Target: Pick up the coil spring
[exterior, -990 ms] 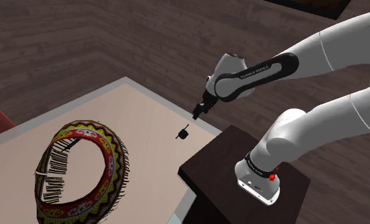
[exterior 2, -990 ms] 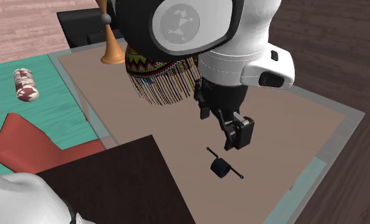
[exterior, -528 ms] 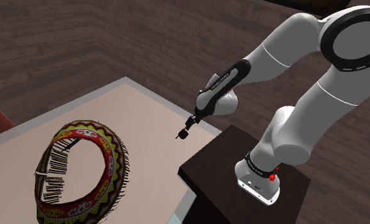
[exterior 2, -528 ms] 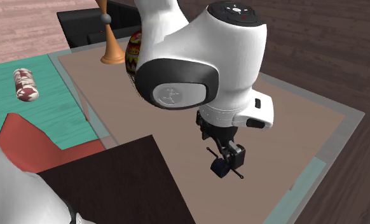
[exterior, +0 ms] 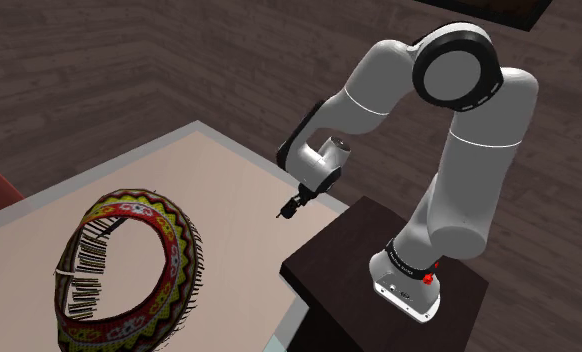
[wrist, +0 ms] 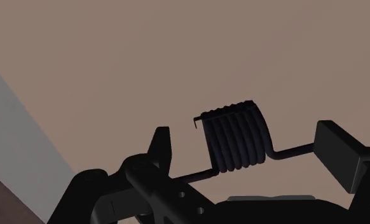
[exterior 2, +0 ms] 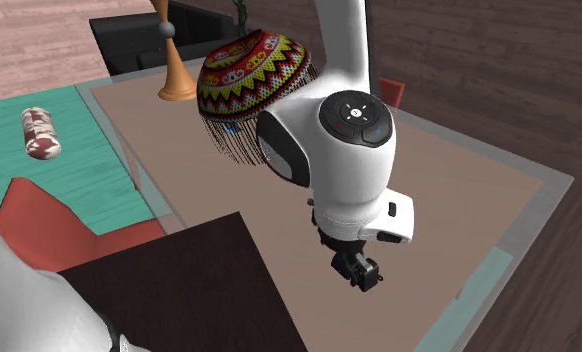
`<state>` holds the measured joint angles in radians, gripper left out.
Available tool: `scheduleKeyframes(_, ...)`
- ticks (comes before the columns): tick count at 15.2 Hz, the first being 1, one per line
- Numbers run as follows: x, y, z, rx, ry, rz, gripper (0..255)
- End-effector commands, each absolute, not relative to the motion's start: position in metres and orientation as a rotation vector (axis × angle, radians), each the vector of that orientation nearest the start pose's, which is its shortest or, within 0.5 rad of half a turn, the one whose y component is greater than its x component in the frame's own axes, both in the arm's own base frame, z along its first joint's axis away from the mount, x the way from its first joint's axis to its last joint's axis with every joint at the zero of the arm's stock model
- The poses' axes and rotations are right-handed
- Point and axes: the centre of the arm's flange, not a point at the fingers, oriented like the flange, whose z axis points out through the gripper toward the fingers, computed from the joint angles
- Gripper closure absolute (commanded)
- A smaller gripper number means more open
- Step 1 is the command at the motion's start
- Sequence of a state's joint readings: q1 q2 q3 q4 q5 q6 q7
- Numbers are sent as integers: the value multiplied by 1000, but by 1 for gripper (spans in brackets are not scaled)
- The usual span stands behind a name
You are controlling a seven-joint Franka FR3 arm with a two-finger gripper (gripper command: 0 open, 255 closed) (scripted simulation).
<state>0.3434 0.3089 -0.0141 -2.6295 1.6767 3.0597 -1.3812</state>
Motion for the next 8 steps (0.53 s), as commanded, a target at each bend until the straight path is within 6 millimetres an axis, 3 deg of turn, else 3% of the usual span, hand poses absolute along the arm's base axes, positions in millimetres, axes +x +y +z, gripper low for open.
scheduleKeyframes(1, 354, 38, 124, -2991, -64, -268, 0)
scheduleKeyframes(6, 354, 38, 105, -2991, -64, -268, 0)
scheduleKeyframes(7, 353, 38, 105, -2991, -64, -268, 255)
scheduleKeyframes(8, 353, 38, 105, -2991, -64, -268, 255)
